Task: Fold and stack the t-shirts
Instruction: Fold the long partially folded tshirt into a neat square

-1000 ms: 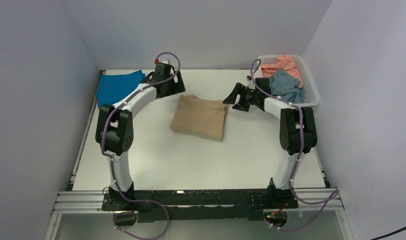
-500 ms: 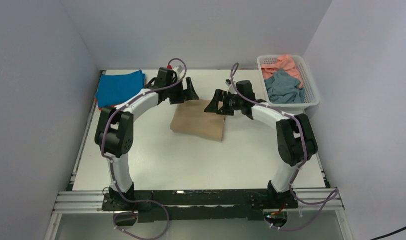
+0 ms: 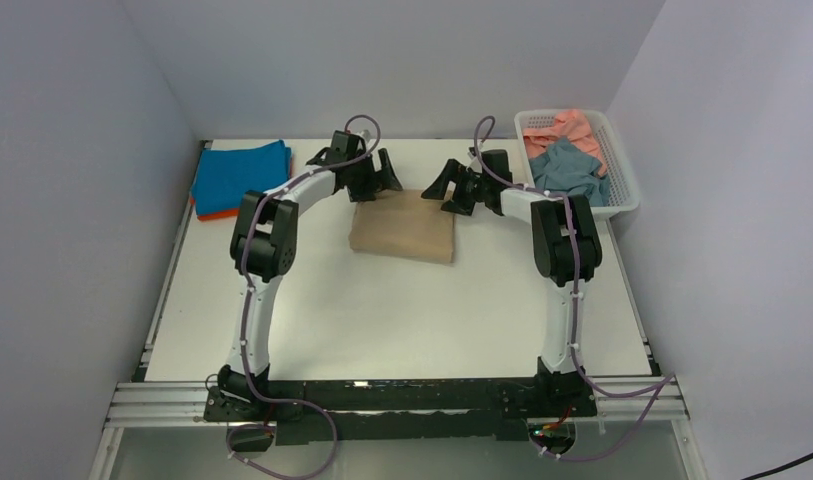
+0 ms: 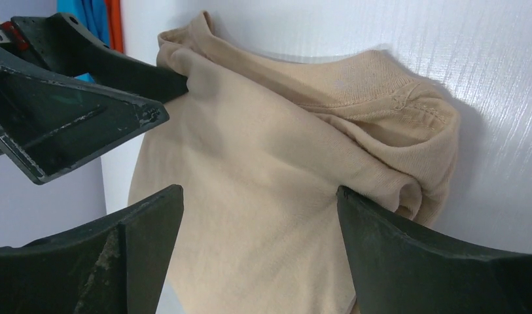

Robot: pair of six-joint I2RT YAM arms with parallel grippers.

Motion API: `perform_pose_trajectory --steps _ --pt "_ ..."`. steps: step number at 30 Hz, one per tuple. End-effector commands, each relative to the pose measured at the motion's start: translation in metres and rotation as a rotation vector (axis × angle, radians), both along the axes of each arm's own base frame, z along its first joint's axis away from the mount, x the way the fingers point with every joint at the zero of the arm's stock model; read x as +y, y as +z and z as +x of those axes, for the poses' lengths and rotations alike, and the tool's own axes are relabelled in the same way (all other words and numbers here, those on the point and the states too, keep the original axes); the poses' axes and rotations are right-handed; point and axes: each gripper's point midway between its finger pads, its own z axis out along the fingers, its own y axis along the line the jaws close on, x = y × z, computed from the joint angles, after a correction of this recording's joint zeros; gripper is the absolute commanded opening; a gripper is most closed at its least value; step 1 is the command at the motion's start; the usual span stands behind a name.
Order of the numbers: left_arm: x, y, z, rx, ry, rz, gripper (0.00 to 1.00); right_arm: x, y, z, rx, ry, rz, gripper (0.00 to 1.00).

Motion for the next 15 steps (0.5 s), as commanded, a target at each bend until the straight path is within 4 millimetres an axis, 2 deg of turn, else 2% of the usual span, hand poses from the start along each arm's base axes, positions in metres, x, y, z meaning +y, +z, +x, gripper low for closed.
perform_pose_trajectory --steps 1,4,6,8,12,15 --pt "0.022 -0.034 -0.043 0.159 0.041 0.057 0.99 -0.020 -0.072 -0.046 0.238 -0.064 -0.118 0.90" --pt "0.028 -0.020 -0.069 0.152 0.034 0.047 0.99 -0.017 -0.059 -0.069 0.219 -0.032 -0.128 0.91" --pt "0.030 -0.005 -0.084 0.111 0.019 0.035 0.99 -0.015 -0.043 -0.080 0.173 -0.009 -0.144 0.93" --pt "0.031 0.017 -0.087 0.037 0.008 0.026 0.99 -0.014 -0.018 -0.082 0.107 0.010 -0.159 0.95" --pt "0.036 0.079 -0.078 -0.071 0.009 0.059 1.00 -0.015 0.043 -0.070 -0.049 -0.004 -0.161 1.00" --pt "0.023 0.118 -0.094 -0.153 -0.037 -0.003 0.99 -0.011 0.075 -0.079 -0.128 0.001 -0.148 1.00"
